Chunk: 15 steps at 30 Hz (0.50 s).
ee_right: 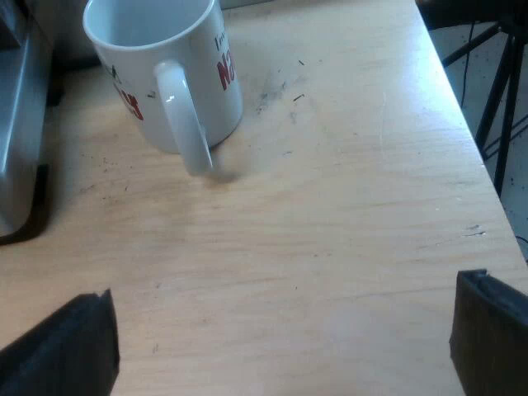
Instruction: Place mug into machine
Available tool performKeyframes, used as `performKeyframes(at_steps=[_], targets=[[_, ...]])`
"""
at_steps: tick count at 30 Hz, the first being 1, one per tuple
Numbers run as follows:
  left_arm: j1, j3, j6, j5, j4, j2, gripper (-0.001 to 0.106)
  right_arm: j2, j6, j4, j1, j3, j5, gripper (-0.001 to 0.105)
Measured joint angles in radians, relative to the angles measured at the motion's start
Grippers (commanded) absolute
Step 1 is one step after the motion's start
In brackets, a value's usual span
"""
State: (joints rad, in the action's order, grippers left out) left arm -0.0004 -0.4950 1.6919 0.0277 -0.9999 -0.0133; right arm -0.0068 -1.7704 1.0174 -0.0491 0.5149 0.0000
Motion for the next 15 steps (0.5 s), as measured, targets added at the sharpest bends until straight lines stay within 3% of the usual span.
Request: performKeyframes(at_steps=[4,7,9,15], targets=[[0.0,0.0,0.0,0.028,0.0,0.0,0.078,0.0,0.02,-0.004,0.0,0.0,0.0,0.082],[0.0,-0.003,0.008,0.093,0.001,0.0,0.078,0.0,-0.025,-0.005,0.0,0.006,0.0,0.082],[0.0,-0.03,0.029,0.131,0.001,0.0,0.078,0.0,-0.055,-0.001,0.0,0.036,0.0,0.082],[-0.041,-0.134,0.062,0.222,0.055,0.009,0.078,0.095,-0.054,0.003,0.016,0.14,-0.059,0.082]])
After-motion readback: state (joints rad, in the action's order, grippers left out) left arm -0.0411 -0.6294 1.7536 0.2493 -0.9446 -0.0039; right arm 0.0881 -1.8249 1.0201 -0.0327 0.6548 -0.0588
